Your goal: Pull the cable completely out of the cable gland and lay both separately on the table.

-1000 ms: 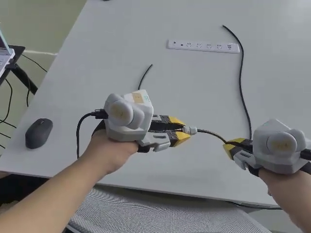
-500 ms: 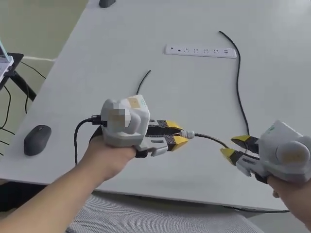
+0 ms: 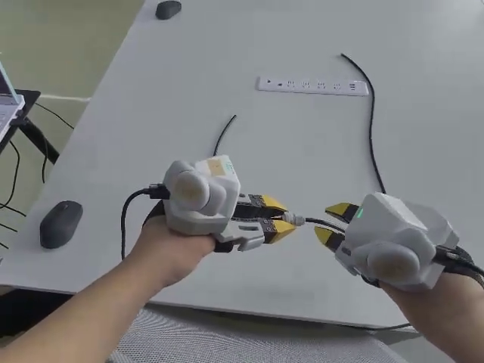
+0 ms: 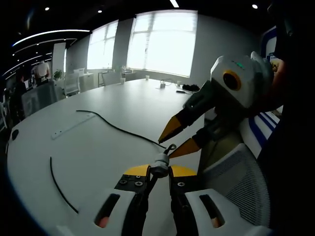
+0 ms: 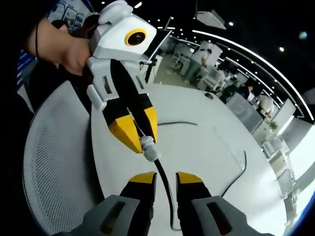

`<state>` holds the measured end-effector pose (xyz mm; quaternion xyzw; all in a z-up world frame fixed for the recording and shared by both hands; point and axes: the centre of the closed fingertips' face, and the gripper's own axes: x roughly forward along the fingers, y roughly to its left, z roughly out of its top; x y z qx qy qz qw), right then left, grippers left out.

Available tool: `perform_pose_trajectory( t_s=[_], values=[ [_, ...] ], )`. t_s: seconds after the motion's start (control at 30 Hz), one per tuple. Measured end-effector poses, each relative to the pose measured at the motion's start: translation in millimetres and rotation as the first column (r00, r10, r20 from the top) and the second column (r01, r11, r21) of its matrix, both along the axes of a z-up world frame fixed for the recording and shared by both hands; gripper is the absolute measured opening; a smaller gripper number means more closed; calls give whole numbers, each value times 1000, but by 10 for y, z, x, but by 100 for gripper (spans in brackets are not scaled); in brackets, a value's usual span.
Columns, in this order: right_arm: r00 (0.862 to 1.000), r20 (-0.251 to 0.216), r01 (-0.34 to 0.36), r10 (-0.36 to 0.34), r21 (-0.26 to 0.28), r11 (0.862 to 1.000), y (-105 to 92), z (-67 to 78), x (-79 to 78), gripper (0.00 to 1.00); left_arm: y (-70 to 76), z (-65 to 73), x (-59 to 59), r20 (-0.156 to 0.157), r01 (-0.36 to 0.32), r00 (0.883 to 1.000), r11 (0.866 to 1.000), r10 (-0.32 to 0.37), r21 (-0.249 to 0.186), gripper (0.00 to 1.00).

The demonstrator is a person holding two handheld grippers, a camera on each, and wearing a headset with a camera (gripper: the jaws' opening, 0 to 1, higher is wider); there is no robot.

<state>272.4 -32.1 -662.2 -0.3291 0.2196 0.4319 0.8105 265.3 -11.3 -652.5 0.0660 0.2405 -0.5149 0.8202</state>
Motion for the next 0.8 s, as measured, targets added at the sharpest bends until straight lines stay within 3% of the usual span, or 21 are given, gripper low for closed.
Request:
perform_pose_trajectory(
  t_s=[0.4,0.8],
  values=[
    [999,29,-33,35,-55,998,33,-51,-24,2,-20,-13,-7,-1,1,1000,1000,-1,7,15],
    [1000,-14,6,-7,-19,1000,13,-97,-20,1,-31,-31,-23,-1,12,1000,1000,-12,10,15]
  ],
)
